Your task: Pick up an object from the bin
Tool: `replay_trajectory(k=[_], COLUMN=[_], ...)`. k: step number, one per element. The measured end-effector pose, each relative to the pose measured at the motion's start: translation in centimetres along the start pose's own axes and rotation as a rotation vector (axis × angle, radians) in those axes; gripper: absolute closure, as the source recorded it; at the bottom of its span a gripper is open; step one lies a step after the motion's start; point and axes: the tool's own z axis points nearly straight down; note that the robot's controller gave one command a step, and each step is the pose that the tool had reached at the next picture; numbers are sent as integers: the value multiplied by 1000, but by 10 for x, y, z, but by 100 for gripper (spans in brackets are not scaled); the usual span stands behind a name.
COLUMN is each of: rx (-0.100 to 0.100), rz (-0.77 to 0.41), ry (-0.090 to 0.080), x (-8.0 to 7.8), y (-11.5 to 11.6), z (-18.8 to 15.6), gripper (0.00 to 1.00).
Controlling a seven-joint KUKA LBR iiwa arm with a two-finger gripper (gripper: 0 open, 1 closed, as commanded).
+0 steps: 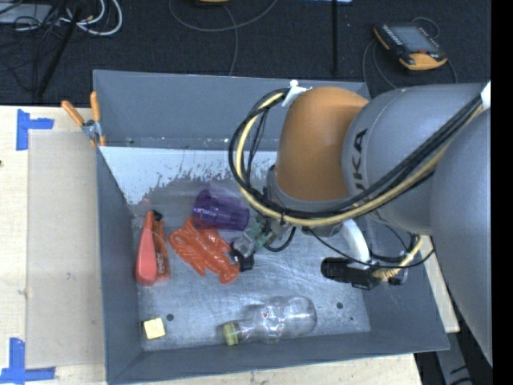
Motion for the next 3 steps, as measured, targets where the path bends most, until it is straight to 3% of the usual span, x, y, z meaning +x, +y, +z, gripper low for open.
replay_trajectory(k=[1,3], rx=[-3,4], rz=[16,8], ry=[1,3], x=[1,1], y=[-1,-1], z=[-10,59], gripper=[100,100])
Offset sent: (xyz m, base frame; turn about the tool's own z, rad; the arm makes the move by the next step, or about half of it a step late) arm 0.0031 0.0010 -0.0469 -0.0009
